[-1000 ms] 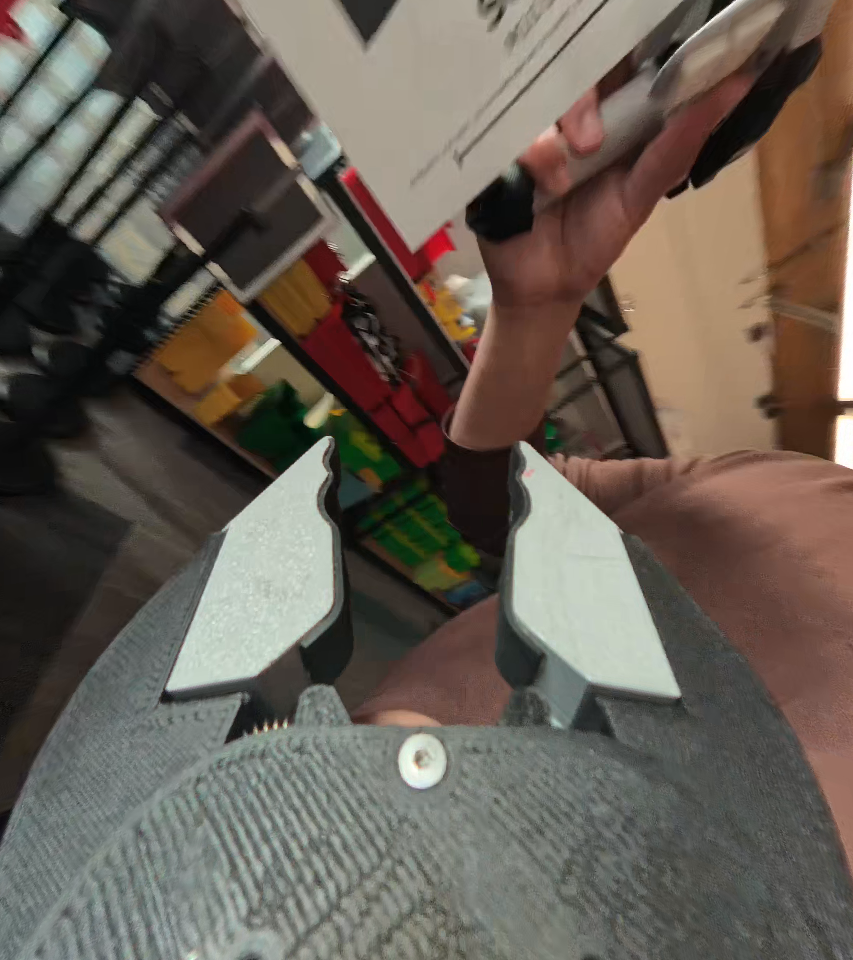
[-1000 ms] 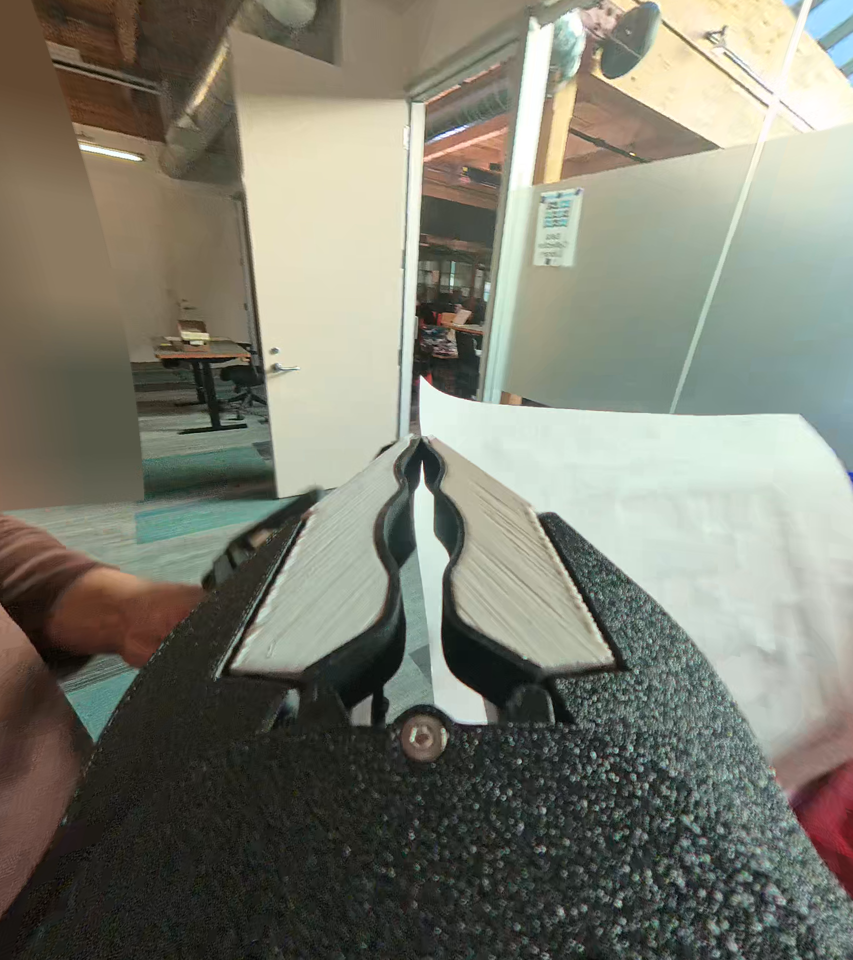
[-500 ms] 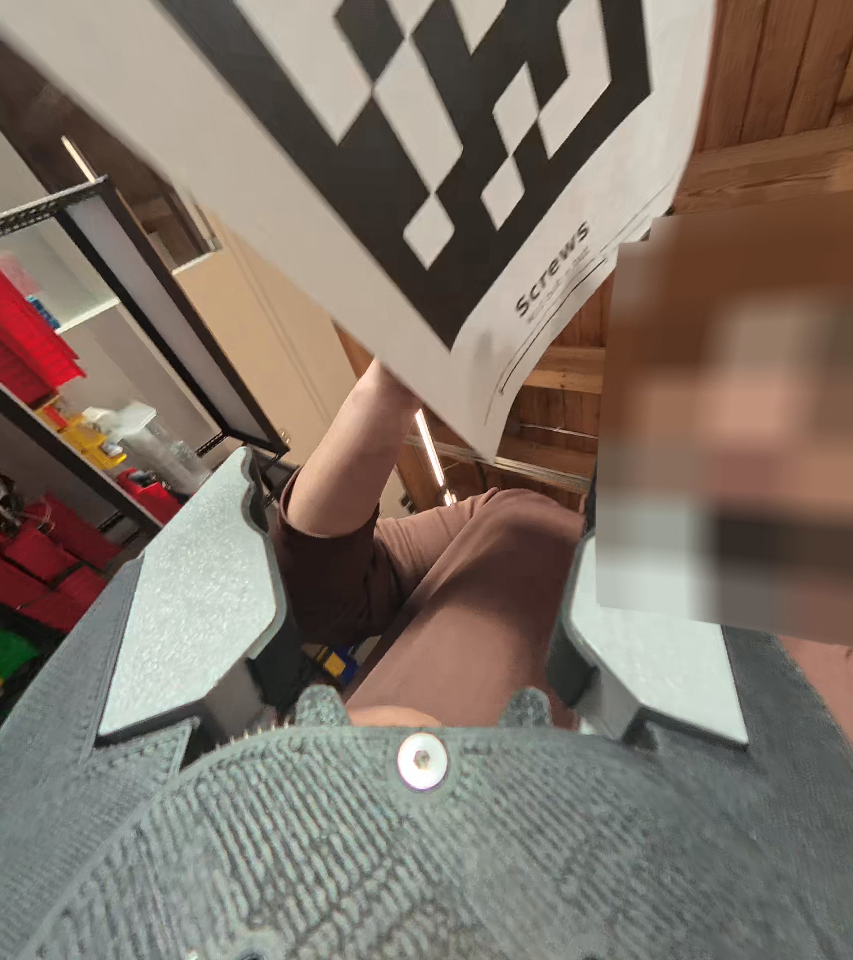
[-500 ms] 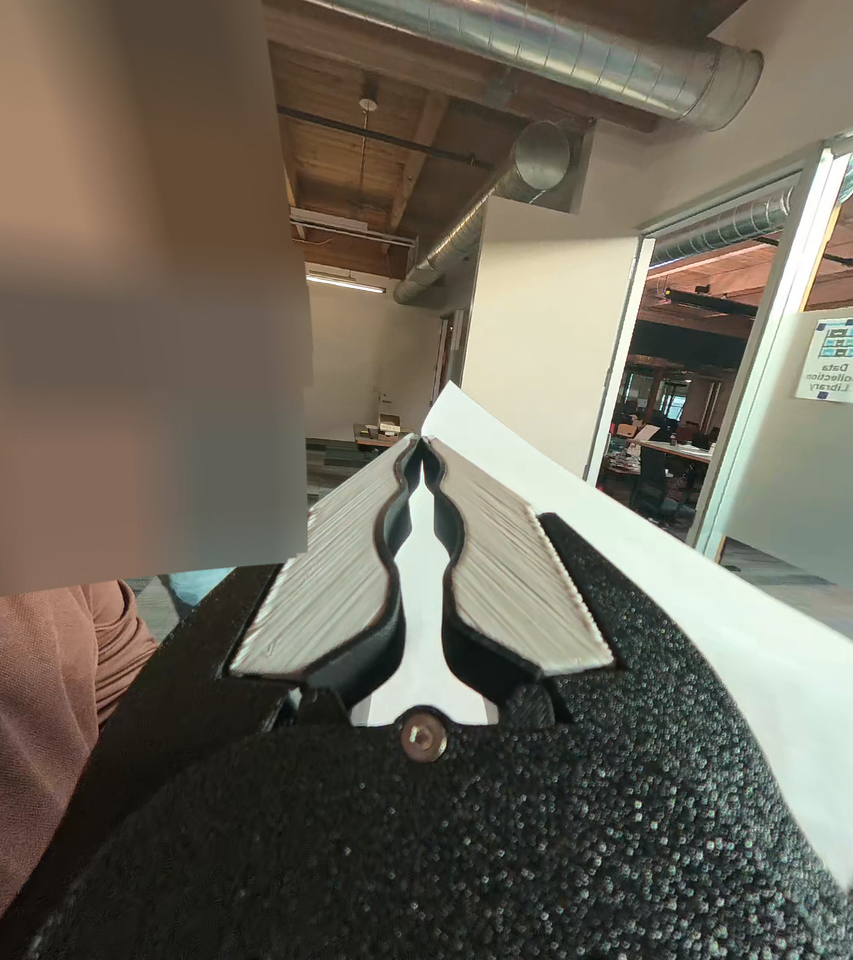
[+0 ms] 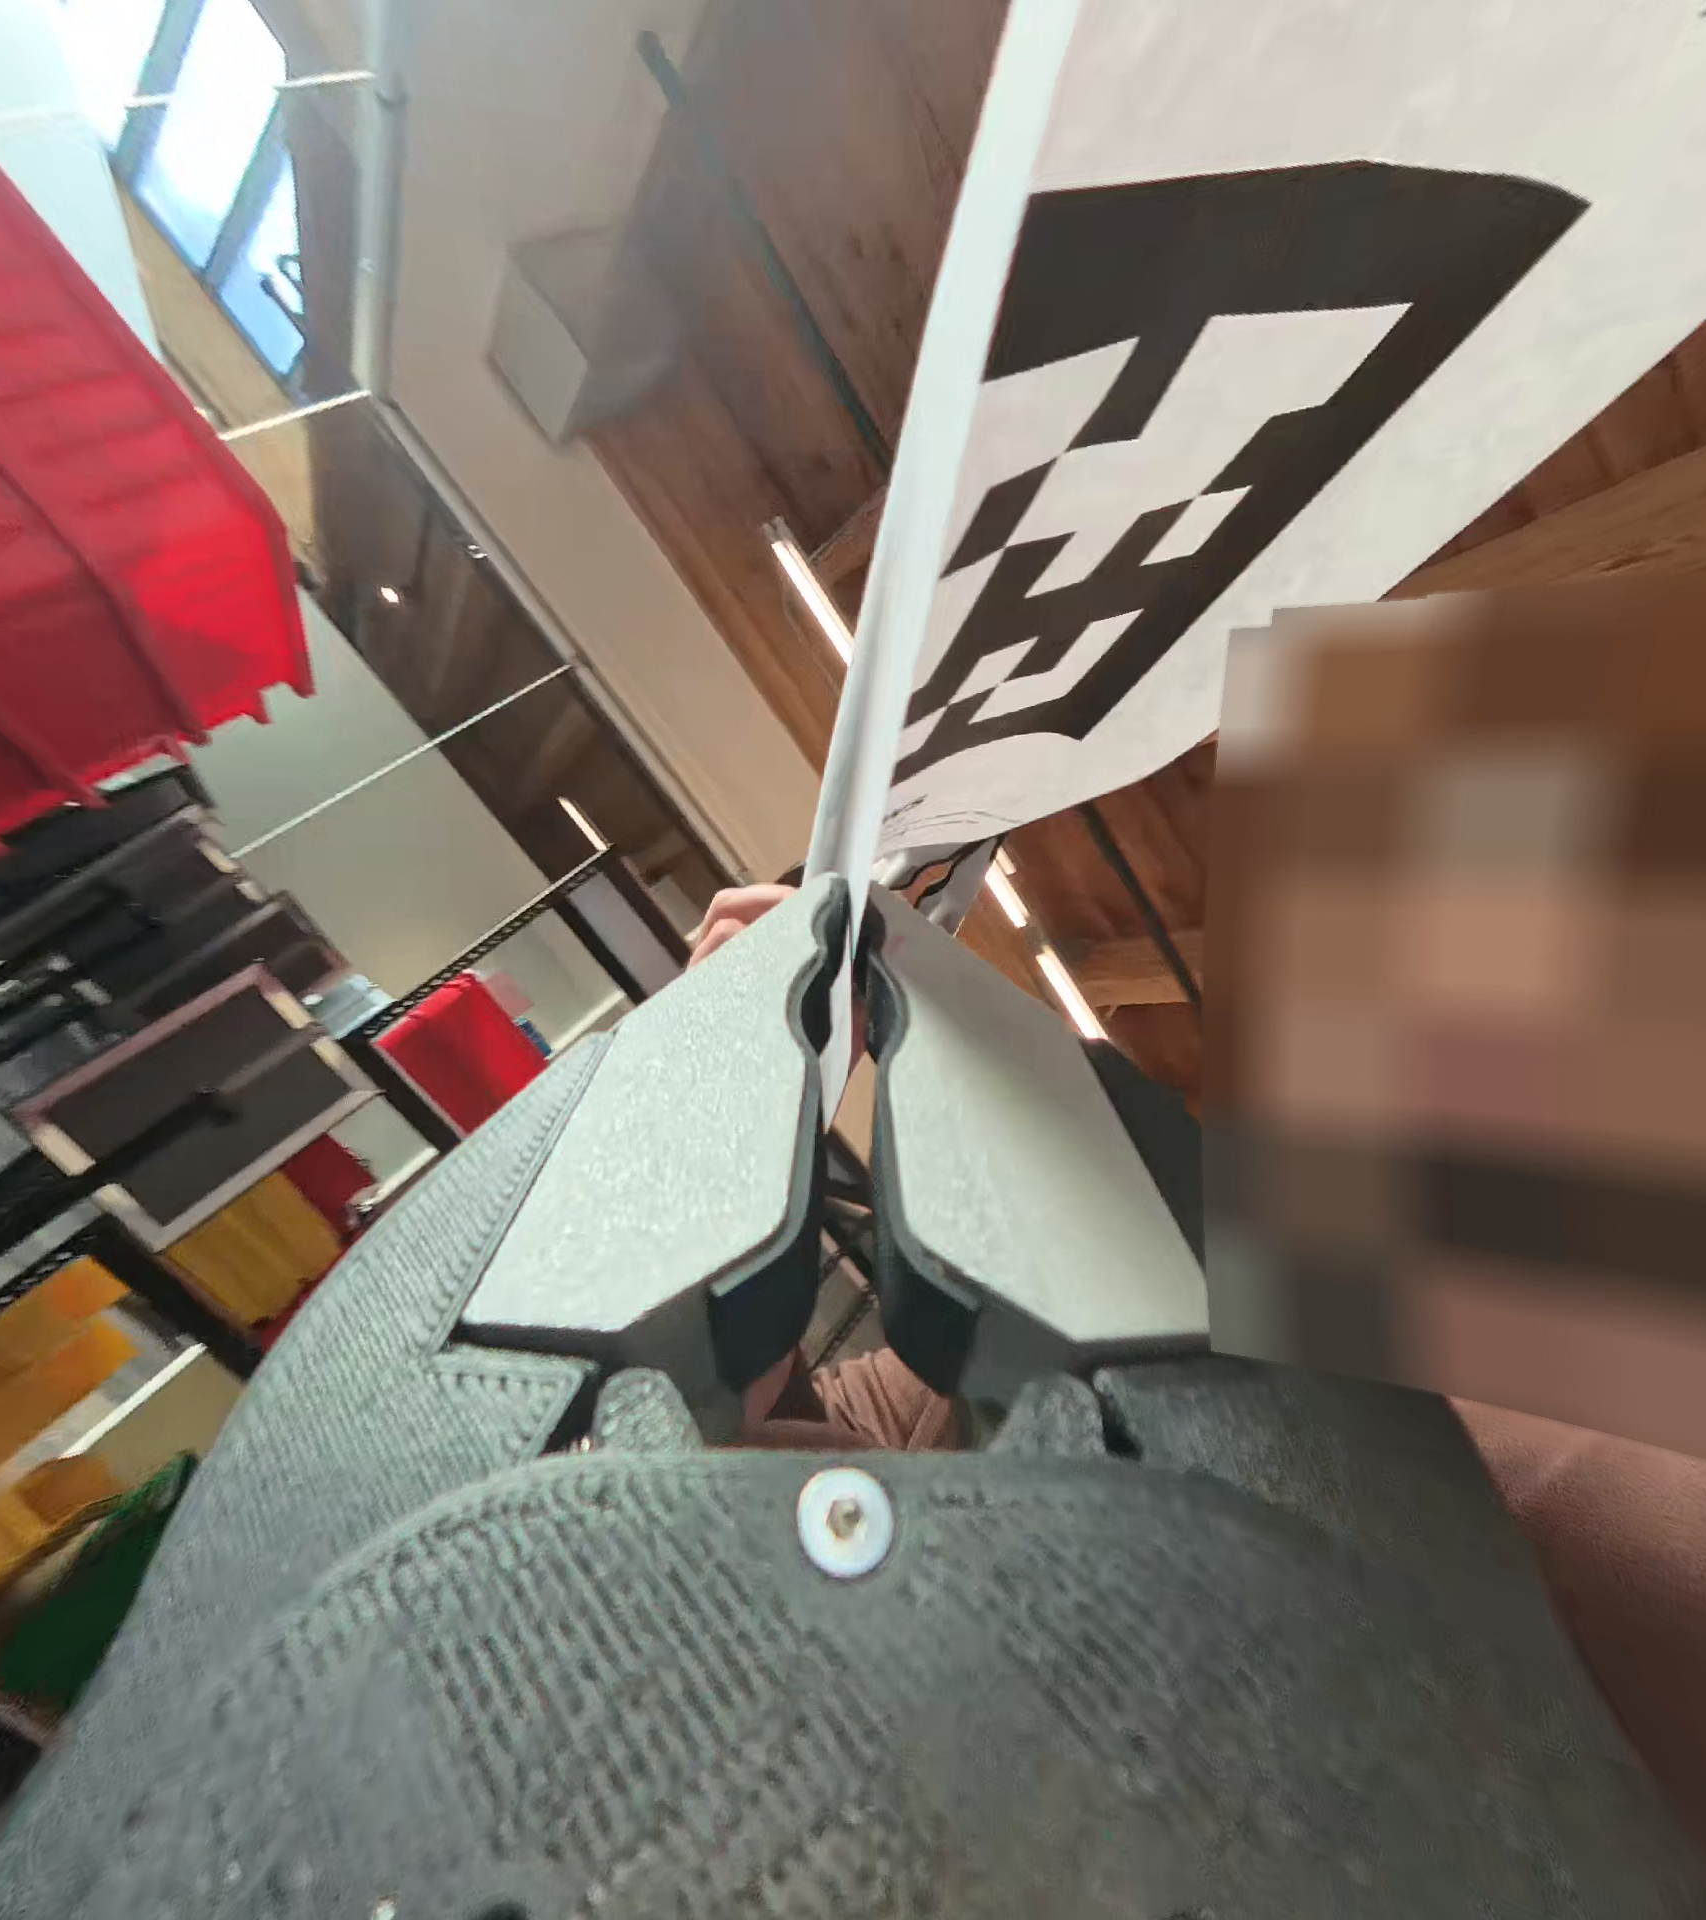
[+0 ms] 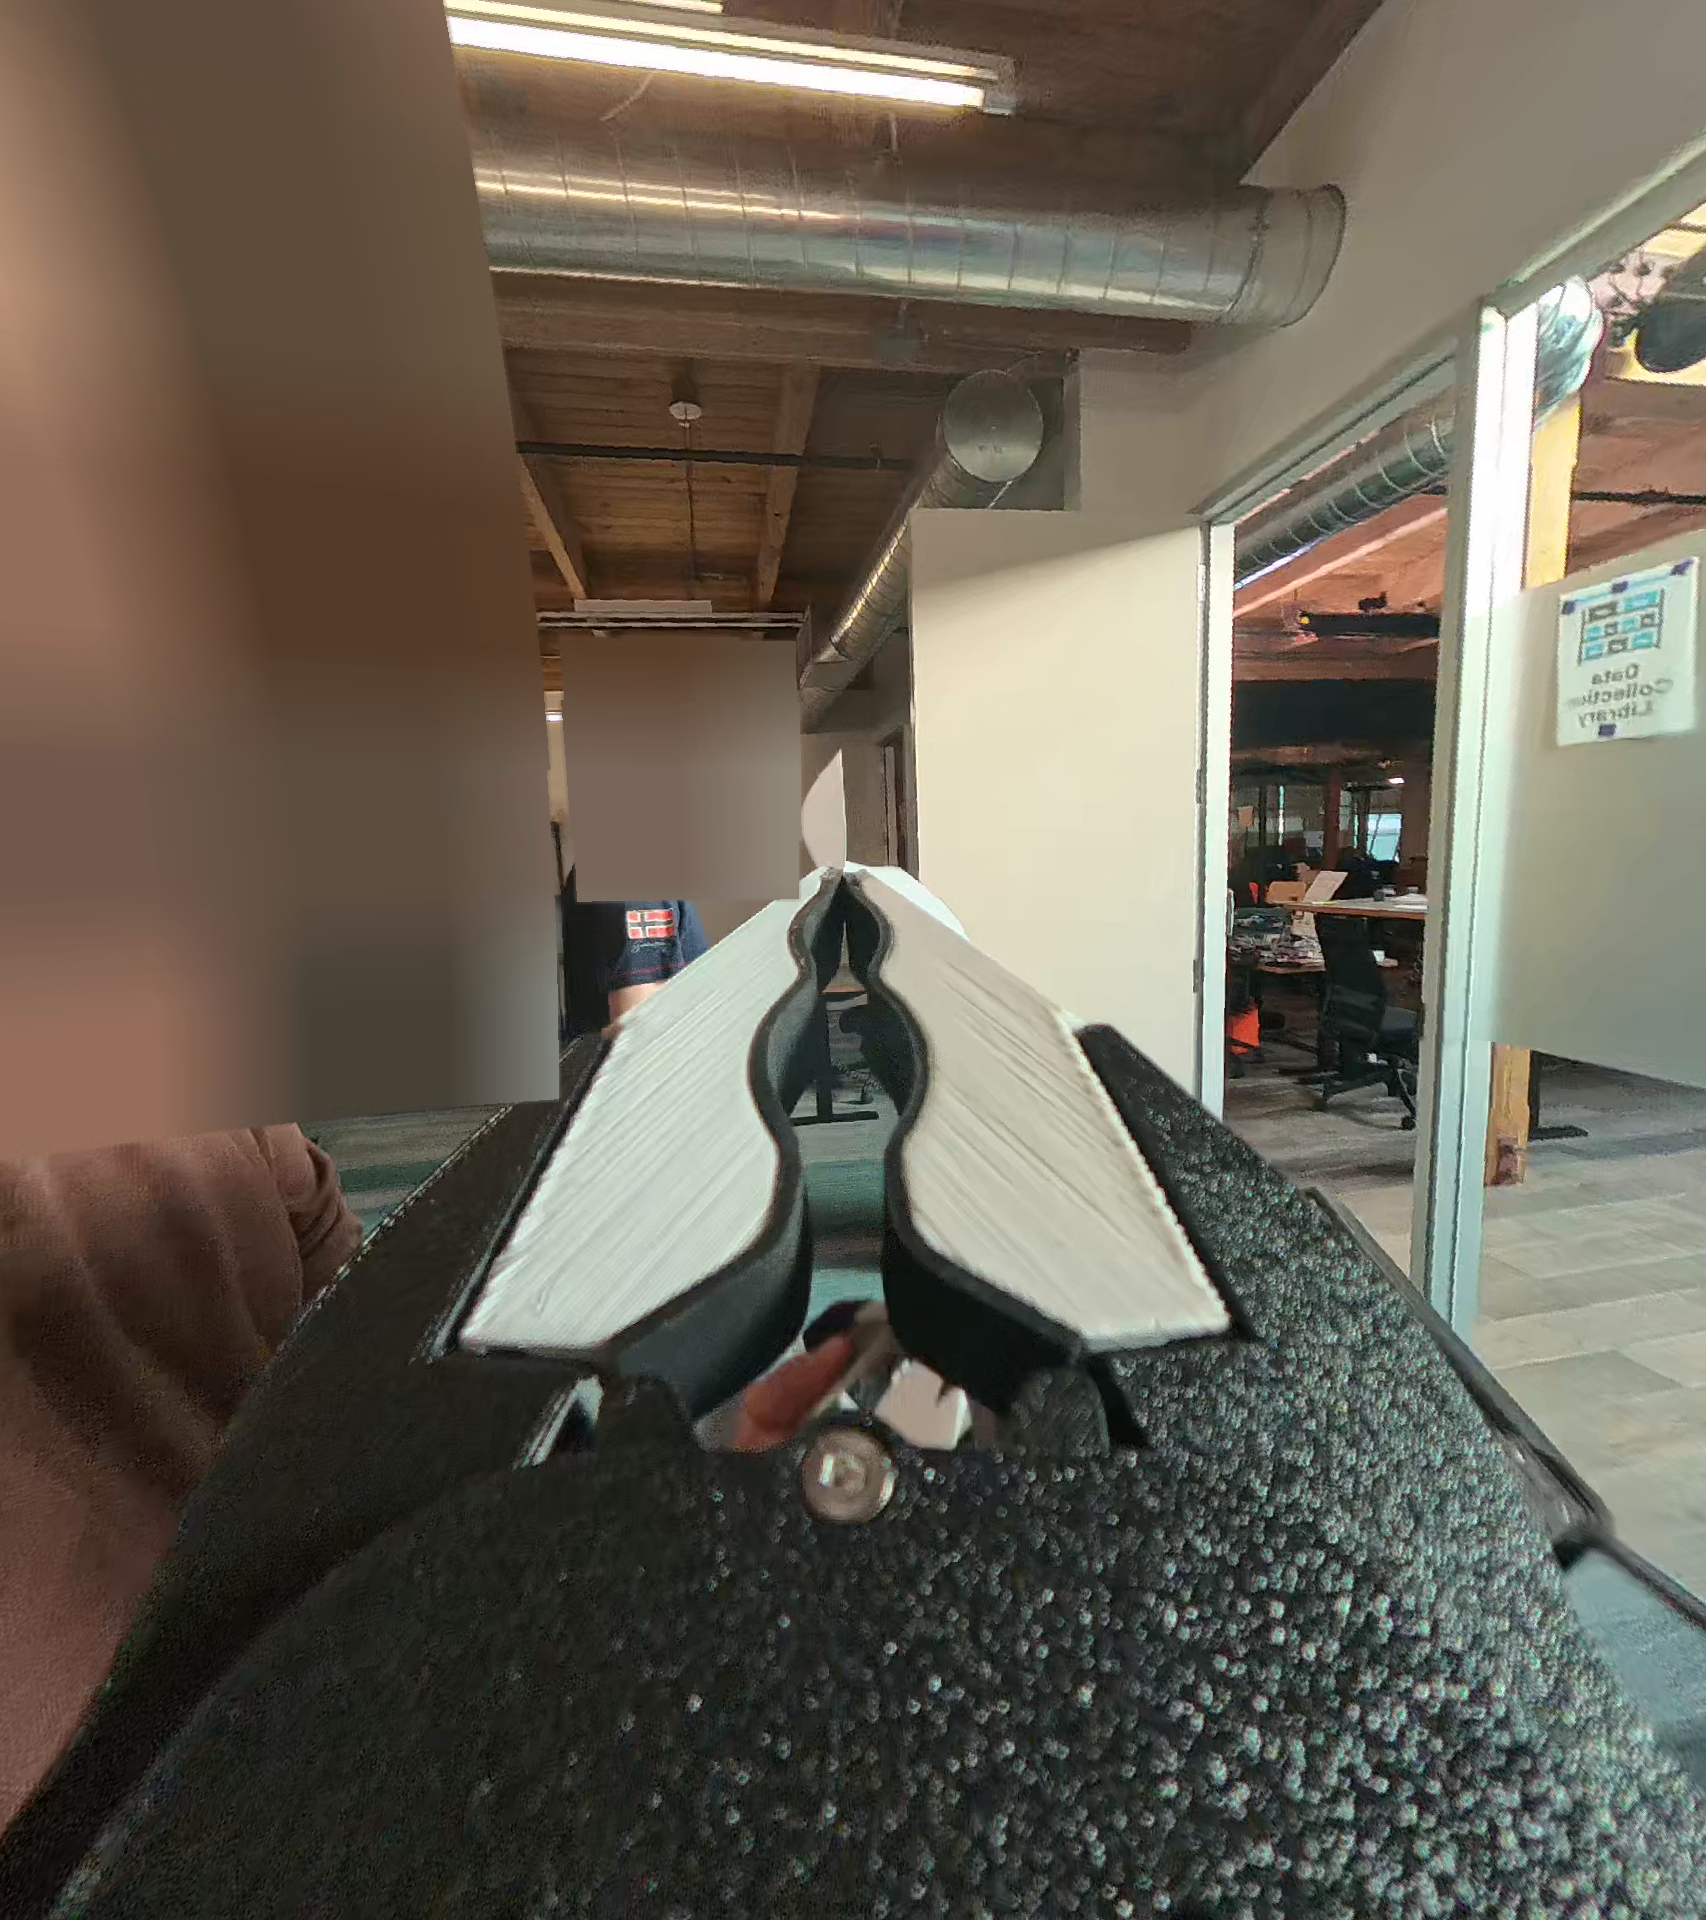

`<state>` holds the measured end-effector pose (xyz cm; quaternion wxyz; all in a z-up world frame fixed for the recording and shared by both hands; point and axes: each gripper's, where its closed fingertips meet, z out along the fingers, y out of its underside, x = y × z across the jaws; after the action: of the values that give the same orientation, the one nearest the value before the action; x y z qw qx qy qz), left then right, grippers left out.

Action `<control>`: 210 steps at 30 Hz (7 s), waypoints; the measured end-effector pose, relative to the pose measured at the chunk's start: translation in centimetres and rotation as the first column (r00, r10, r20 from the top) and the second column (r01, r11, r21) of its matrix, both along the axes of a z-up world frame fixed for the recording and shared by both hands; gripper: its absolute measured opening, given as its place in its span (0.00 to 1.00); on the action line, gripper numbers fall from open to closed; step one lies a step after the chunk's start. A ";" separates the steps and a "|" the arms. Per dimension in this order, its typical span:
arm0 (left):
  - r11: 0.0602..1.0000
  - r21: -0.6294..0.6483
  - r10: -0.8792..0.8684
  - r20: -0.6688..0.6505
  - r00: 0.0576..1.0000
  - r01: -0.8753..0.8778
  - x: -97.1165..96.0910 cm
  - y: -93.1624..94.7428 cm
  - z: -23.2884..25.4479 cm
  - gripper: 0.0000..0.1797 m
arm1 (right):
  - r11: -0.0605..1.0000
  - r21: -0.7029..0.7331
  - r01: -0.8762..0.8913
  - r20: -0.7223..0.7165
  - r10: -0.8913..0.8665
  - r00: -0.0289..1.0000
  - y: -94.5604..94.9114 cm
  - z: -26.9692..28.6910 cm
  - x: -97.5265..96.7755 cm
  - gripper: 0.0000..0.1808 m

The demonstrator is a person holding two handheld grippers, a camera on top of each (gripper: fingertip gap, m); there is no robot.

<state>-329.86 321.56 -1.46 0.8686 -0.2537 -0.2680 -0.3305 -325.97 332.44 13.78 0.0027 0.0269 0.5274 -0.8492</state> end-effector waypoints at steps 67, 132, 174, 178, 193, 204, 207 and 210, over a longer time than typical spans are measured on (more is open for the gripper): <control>-0.042 -0.995 -0.237 -0.079 0.968 -0.092 -17.0 -22.3 -18.3 0.09 | 0.129 0.770 0.624 -0.344 -0.741 0.577 -22.4 -33.3 -23.5 0.00; 0.218 -0.933 -0.024 -0.300 0.954 -0.288 -25.7 -19.0 -11.7 0.12 | -0.042 0.665 0.746 -0.366 -0.889 0.277 -12.1 -26.5 -26.8 0.09; 0.210 -0.930 -0.002 -0.308 0.951 -0.301 -25.2 -18.2 -11.6 0.12 | 0.285 0.773 -0.567 0.634 -0.333 0.698 -19.6 -22.1 -28.9 0.23; 0.209 -0.932 0.000 -0.304 0.953 -0.297 -25.3 -18.3 -11.6 0.12 | 0.244 0.724 -0.645 0.688 -0.321 0.651 -19.9 -23.6 -28.7 0.19; 0.215 -0.931 0.003 -0.302 0.953 -0.296 -24.9 -18.4 -11.7 0.12 | 0.238 0.691 -0.682 0.722 -0.237 0.649 -20.5 -23.5 -27.4 0.12; 0.218 -0.931 0.009 -0.299 0.954 -0.294 -24.8 -19.0 -11.7 0.12 | 0.195 0.800 -0.568 0.600 -0.252 0.759 -21.1 -23.7 -27.4 0.12; 0.219 -0.930 0.008 -0.301 0.954 -0.295 -24.7 -19.1 -11.7 0.12 | 0.194 0.822 -0.535 0.569 -0.259 0.781 -21.2 -23.7 -27.3 0.12; 0.221 -0.928 0.008 -0.305 0.952 -0.299 -24.6 -19.0 -11.7 0.12 | 0.190 0.841 -0.506 0.541 -0.264 0.799 -21.1 -23.7 -27.2 0.12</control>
<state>-354.43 302.52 -13.14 0.5791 -0.7435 -0.3334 0.0260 -353.12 311.31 -9.92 0.2187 0.2350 0.9105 -0.2607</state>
